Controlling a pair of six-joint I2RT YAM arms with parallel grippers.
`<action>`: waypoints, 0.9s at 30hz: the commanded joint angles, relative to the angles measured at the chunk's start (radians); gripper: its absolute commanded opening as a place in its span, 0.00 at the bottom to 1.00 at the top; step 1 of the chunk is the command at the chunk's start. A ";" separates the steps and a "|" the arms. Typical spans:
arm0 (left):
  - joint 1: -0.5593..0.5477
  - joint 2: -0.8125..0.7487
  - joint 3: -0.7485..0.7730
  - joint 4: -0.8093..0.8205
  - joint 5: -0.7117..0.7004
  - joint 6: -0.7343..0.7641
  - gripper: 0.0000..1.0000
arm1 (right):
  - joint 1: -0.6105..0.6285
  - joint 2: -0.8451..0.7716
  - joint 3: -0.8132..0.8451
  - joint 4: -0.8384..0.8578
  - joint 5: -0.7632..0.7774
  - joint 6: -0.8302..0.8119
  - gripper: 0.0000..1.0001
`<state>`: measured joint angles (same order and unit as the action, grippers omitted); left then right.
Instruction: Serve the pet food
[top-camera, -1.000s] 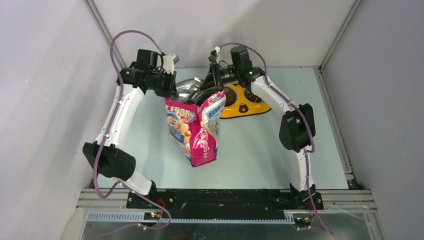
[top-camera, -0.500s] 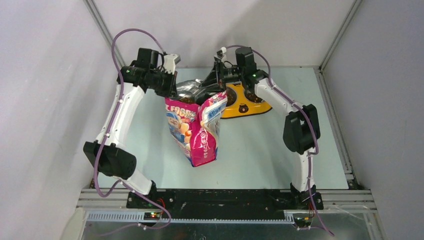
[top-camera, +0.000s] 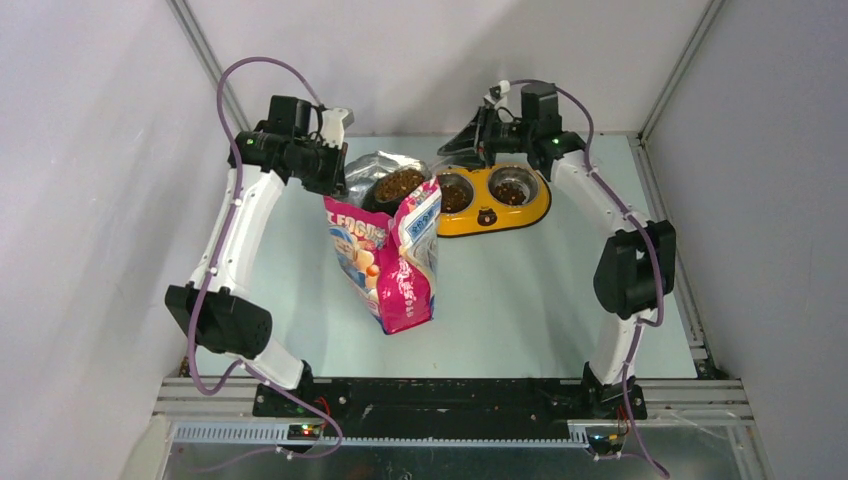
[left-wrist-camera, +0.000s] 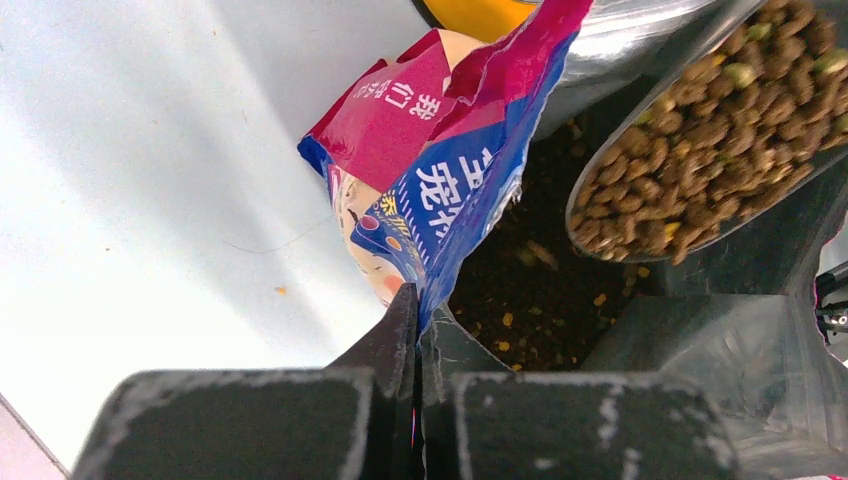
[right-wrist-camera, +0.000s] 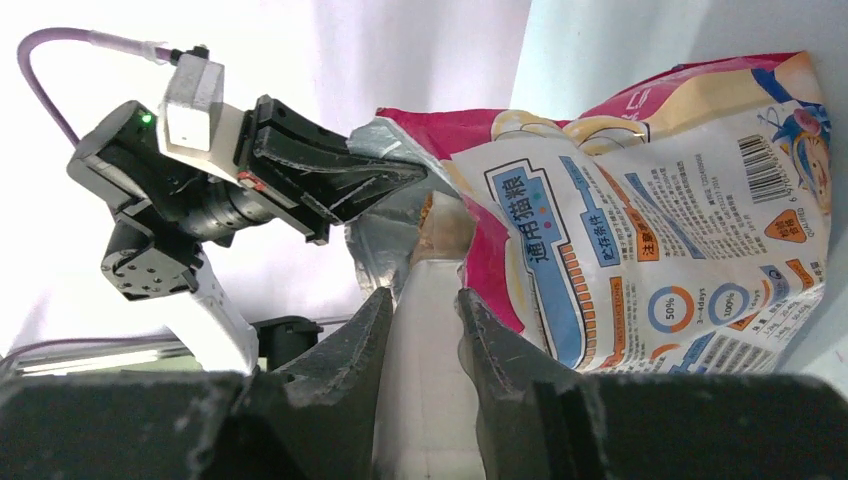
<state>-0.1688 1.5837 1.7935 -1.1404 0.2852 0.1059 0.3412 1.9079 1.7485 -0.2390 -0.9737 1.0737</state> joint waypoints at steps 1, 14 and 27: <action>0.012 -0.030 0.064 0.043 -0.039 0.024 0.00 | -0.010 -0.068 -0.012 0.015 0.036 0.010 0.00; 0.011 -0.015 0.063 0.027 -0.060 0.065 0.00 | -0.027 -0.066 -0.148 0.340 -0.065 0.176 0.00; 0.011 -0.012 0.055 0.012 -0.081 0.100 0.00 | 0.004 -0.100 -0.080 0.074 0.084 -0.128 0.00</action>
<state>-0.1696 1.5898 1.8107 -1.1706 0.2466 0.1673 0.3408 1.8328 1.6398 -0.1440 -0.9428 1.0321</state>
